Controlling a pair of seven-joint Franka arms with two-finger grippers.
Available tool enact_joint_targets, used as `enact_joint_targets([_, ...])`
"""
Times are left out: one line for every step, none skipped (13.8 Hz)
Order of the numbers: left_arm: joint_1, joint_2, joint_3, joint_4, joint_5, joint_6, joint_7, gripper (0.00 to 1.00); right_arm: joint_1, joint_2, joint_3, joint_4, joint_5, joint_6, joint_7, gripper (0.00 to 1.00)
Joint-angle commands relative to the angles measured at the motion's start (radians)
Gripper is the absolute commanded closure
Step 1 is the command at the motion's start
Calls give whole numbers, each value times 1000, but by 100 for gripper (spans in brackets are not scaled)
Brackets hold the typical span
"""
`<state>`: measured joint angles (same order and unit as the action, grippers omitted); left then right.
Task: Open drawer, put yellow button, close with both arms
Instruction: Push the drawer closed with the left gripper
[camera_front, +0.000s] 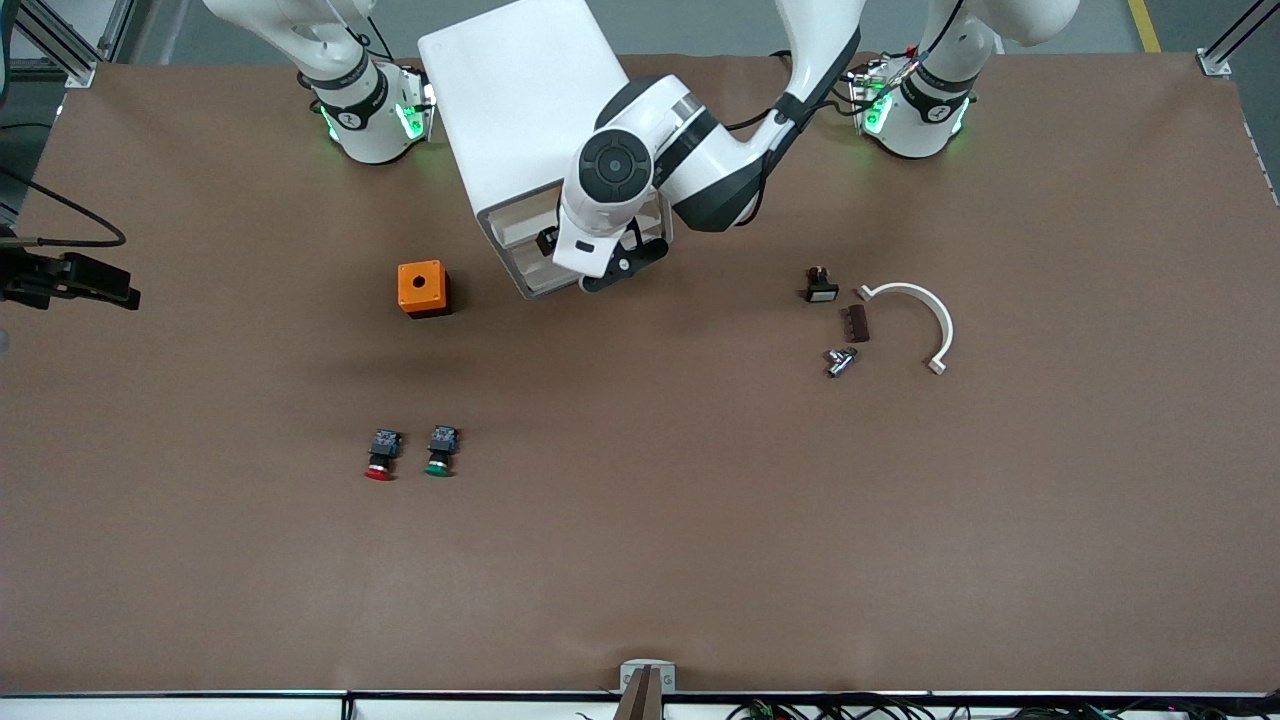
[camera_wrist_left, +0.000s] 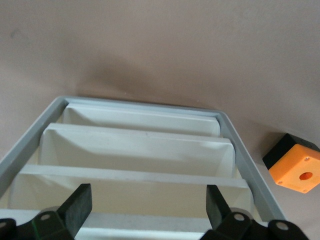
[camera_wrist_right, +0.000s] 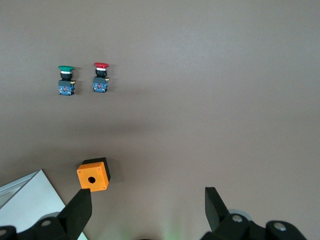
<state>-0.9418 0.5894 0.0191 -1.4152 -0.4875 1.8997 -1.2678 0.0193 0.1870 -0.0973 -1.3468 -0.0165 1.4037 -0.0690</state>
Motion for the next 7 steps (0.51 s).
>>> enact_joint_targets([-11, -7, -2, -30, -84, 16, -21, 0, -7, -14, 7, 5, -14, 1, 15, 0])
enact_joint_targets([-12, -5, -2, -37, -107, 16, -21, 0, -10, -15, 4, 6, -14, 6, 14, 0])
enact_joint_targets([-12, -5, -2, -41, -126, 16, -21, 0, -12, -32, 4, 9, -10, -5, 12, 0])
enact_joint_targets([-12, -5, -2, -44, -141, 16, -22, 0, -12, -79, 5, 5, -8, -12, 15, 0])
enact_joint_targets([-12, -5, -2, -45, -158, 16, -22, 0, -9, -93, 8, 2, -8, -43, 17, 0])
enact_joint_targets([-12, -5, -2, -45, -166, 16, -22, 0, -6, -93, 10, 5, -13, -78, 15, 0])
enact_joint_targets([-12, -5, -2, -45, -167, 16, -22, 0, -10, -93, 8, 3, -13, -89, 14, 0])
